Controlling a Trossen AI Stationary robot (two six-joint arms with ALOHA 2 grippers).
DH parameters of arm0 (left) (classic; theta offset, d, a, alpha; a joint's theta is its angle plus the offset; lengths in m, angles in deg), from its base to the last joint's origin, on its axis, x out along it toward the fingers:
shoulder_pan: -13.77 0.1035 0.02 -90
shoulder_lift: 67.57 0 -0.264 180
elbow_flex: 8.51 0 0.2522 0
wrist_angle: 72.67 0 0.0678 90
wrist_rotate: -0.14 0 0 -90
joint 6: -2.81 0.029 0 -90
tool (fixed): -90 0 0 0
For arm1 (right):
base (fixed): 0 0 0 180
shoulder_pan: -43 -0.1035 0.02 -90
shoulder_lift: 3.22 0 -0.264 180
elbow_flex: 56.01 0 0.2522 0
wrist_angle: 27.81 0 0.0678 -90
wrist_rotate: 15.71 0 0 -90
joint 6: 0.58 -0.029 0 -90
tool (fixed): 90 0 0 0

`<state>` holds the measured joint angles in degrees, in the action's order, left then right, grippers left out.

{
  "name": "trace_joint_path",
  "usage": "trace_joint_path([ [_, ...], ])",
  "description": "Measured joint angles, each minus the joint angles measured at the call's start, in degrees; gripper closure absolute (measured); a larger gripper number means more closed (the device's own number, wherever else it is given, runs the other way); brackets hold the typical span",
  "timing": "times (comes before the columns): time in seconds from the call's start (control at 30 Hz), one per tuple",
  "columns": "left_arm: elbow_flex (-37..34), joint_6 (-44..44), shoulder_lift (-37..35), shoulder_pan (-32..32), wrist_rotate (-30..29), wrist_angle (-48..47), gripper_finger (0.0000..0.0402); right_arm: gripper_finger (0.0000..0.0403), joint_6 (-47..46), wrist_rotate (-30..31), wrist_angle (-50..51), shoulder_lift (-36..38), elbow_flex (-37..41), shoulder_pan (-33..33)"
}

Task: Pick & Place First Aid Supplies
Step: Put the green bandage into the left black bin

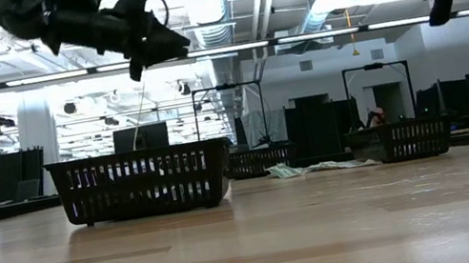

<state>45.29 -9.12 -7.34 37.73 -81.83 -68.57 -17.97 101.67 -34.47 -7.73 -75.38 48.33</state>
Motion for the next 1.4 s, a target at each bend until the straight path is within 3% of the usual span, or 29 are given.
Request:
trace_joint_path([
  [0.1,-4.4,-3.6,0.1,-0.3,0.0,8.5,0.0300,0.0395,1.1,1.3,-5.2,0.0,0.0,0.7],
  [0.23,-7.7,-6.8,0.2,-0.3,0.0,10.8,0.0300,0.0395,5.2,3.3,-9.4,0.0,0.0,2.3],
  [0.4,-8.3,-8.1,0.1,-0.7,0.0,12.4,0.0300,0.0395,1.0,20.7,-11.7,0.0,0.0,5.0],
  [0.47,-8.3,-8.0,0.1,-0.8,0.2,12.6,0.0300,0.0395,-0.9,22.8,-11.8,-0.1,0.0,6.2],
  [0.67,-8.3,-6.9,0.1,-0.7,0.1,12.8,0.0300,0.0395,-2.5,2.2,-11.2,-8.9,-2.3,10.4],
  [0.8,-8.3,-6.0,0.1,0.2,0.1,13.0,0.0300,0.0395,-2.8,-8.6,-3.1,-23.3,-9.5,13.2],
  [1.0,-8.3,-5.9,0.1,1.7,0.0,13.1,0.0300,0.0383,2.9,-25.9,17.5,-49.1,-27.5,18.9],
  [1.2,-8.3,-5.9,0.1,1.7,0.0,13.1,0.0300,0.0353,15.1,-33.5,31.3,-69.3,-44.0,22.4],
  [1.4,-8.3,-5.9,0.1,1.6,0.0,13.1,0.0300,0.0310,23.1,-33.5,47.2,-81.3,-57.5,23.2],
])
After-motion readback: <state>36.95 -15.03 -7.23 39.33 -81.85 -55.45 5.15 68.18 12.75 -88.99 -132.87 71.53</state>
